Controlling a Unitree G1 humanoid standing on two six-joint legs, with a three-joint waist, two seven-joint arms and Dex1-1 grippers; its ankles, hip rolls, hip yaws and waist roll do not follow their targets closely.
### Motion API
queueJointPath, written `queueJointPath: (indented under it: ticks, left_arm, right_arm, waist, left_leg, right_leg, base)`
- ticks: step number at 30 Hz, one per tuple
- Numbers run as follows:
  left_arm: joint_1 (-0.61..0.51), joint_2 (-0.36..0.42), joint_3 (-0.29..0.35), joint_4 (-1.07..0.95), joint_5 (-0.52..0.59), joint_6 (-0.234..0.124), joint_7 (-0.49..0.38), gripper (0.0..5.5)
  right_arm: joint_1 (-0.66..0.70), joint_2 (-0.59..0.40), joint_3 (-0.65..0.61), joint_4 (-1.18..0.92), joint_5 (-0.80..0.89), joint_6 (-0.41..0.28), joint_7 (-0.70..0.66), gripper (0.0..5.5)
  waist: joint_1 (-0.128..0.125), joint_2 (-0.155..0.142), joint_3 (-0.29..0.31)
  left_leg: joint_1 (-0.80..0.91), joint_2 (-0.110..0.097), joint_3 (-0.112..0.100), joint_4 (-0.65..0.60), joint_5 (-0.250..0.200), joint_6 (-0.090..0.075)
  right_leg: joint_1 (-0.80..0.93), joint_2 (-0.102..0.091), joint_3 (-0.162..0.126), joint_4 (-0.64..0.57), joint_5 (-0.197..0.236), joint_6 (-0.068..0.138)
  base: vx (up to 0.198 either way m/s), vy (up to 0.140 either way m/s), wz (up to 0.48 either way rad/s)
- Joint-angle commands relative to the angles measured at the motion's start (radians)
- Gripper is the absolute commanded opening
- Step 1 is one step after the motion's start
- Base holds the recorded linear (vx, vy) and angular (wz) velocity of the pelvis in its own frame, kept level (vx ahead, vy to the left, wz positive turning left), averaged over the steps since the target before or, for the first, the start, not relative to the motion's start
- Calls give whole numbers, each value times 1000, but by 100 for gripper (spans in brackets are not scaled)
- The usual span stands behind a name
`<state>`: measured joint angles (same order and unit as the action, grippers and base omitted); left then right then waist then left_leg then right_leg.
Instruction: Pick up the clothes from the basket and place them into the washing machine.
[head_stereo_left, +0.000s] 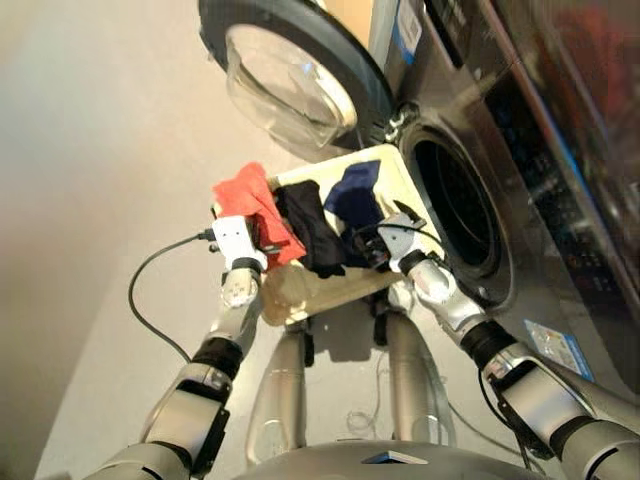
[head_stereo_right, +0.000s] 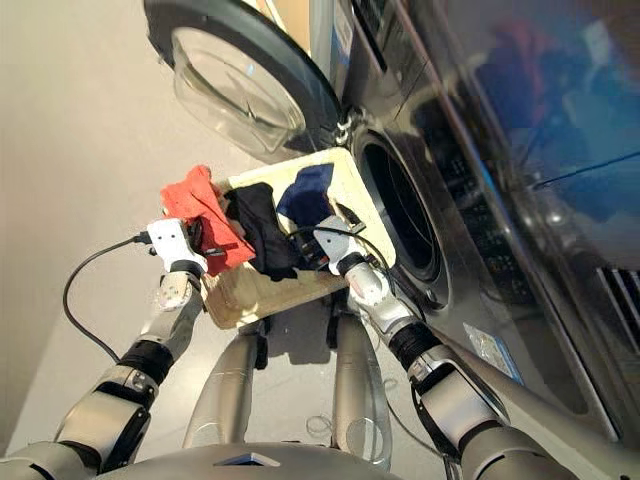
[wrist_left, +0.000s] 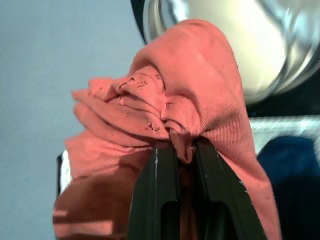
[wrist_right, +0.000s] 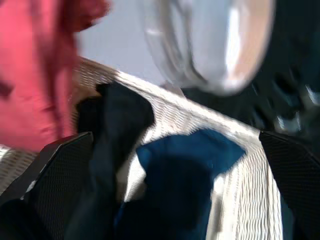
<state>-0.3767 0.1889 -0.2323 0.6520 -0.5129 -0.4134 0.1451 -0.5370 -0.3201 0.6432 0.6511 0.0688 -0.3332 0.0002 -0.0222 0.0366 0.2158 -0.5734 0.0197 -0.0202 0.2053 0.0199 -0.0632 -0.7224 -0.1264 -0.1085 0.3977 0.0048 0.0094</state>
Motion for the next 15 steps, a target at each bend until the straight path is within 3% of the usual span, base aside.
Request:
queueJointPath:
  ticks: [1, 15]
  left_arm:
    - [-9, 6, -11, -74, -33, -61, -19, 0]
    - [12, -62, -128, -296, -189, -37, -82, 0]
  right_arm:
    - [-43, 41, 54, -50, -86, -19, 14, 550]
    - [-165, 138, 129, 10, -117, 2, 18, 550]
  waist:
    - [8, 10, -52]
    - [47, 92, -69]
  left_leg:
    - [-26, -10, 34, -39, 45, 15]
    - [-16, -28, 60, -66, 66, 28]
  right_leg:
    - [44, 3, -9, -167, 121, 77]
    - [7, -6, 26, -150, 136, 83]
  base:
    - [0, 0, 0]
    - [0, 0, 0]
